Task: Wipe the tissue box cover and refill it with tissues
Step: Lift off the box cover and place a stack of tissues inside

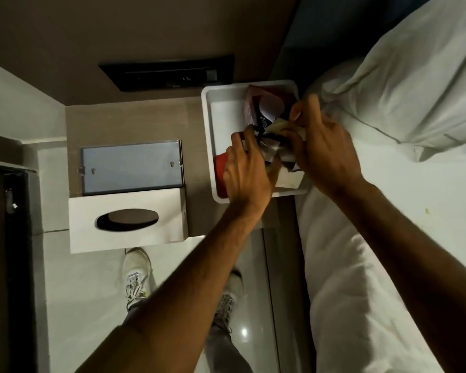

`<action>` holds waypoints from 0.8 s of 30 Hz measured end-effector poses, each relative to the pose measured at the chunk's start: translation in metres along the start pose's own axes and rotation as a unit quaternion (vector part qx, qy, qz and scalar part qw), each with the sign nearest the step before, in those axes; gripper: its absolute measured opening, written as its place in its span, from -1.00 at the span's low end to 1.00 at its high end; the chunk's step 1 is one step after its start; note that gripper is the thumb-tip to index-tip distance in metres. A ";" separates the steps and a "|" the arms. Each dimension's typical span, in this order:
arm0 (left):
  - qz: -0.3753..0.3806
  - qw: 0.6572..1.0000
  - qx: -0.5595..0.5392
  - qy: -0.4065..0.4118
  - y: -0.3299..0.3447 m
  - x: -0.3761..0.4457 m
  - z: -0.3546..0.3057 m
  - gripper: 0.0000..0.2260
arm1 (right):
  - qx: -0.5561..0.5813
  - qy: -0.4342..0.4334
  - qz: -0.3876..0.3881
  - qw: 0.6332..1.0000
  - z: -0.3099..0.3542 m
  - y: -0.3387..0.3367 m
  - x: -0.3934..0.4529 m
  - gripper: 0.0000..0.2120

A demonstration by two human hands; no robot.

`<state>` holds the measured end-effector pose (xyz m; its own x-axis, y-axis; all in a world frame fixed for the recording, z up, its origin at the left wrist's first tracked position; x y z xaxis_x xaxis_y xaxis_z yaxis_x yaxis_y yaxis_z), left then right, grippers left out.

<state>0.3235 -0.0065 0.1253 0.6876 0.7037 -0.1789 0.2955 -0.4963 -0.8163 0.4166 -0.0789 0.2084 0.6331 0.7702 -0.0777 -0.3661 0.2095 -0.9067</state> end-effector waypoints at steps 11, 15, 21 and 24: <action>-0.064 0.992 -0.021 0.110 -0.042 0.009 -0.023 -0.56 | -0.090 -0.035 -0.080 0.992 -0.006 -0.009 0.010 -0.59; -0.024 0.990 -0.029 0.137 -0.040 0.010 -0.029 -0.25 | -0.127 0.007 -0.041 0.991 -0.015 0.002 0.003 -0.42; 0.007 0.991 -0.042 0.127 -0.038 0.011 -0.019 -0.30 | -0.102 0.062 -0.146 0.982 -0.032 -0.008 -0.021 -0.55; 0.010 0.992 -0.066 0.110 -0.039 0.009 -0.017 -0.32 | -0.112 0.077 -0.202 0.970 -0.037 -0.016 -0.031 -0.77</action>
<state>0.3293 0.0105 0.1651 0.8180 0.5724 -0.0579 0.3553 -0.5818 -0.7316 0.4280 -0.1283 0.2105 0.7942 0.5504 0.2574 0.0789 0.3266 -0.9419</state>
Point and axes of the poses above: each hand's wrist, its own x-axis towards the middle knuckle, its own y-axis out of the palm, z = x × y, the point moved 6 cm from there along x, towards the middle knuckle, and after that the axes turned 1 degree about x, right-handed, at the moved point
